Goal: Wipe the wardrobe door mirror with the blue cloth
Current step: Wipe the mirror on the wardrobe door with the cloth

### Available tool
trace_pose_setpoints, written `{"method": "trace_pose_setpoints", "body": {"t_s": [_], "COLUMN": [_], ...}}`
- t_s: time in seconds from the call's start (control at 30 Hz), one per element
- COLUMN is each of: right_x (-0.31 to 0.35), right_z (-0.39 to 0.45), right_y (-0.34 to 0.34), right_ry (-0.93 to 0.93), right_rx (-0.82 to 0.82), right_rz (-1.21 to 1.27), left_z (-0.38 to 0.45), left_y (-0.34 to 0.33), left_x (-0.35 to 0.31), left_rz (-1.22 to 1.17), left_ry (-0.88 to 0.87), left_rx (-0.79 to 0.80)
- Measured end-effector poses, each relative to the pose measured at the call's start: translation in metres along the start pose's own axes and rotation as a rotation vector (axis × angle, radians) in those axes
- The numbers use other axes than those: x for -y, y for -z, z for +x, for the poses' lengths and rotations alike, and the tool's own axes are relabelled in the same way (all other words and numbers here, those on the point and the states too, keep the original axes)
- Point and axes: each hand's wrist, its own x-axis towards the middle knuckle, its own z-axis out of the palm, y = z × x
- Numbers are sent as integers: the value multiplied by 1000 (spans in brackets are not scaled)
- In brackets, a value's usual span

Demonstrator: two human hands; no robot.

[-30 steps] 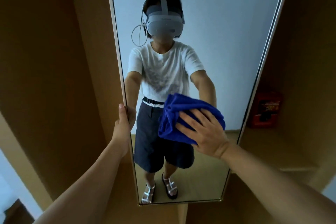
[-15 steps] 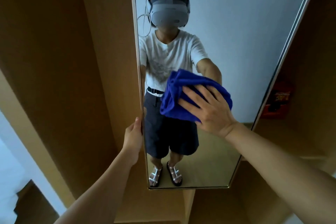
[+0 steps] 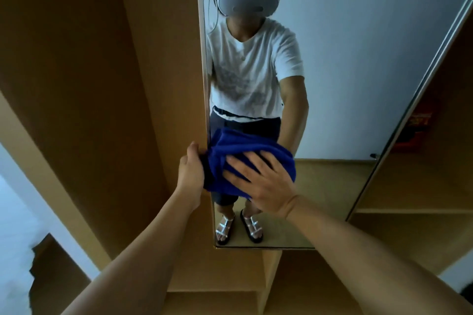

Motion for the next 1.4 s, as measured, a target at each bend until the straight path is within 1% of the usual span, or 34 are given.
{"method": "trace_pose_setpoints", "body": {"t_s": [0.07,0.23,0.33,0.43,0.53,0.67,0.73,0.8,1.07,1.23,1.33,1.4], "right_x": [13,49,75,97,115,132,135,136,121,81,49,30], "right_z": [-19,-51,-77,-99,-118,-147,-158,-164,-191,-226,-235,-230], "right_y": [-12,-35,-53,-71,-86,-96,-99,-100,-97,-79,-62,-49], "right_ry": [43,75,130,167,172,250,258,254,290,354,417,400], "right_rx": [70,126,185,255,290,376,414,426,443,533,543,530], "right_rz": [3,31,30,23,32,35,40,50,51,32,21,28], "left_z": [-2,-9,-6,-2,1,6,8,10,9,7,4,-1], "left_y": [-3,-12,-13,-14,-17,-21,-21,-22,-18,-19,-22,-25], "left_x": [1,10,14,15,18,20,21,21,18,22,21,19], "left_rz": [30,131,211,250,245,243,248,258,236,228,237,244], "left_ry": [-29,-292,-393,-437,-484,-519,-533,-542,-518,-518,-511,-503], "left_rx": [-25,-122,-145,-161,-203,-248,-271,-284,-239,-260,-300,-346]}}
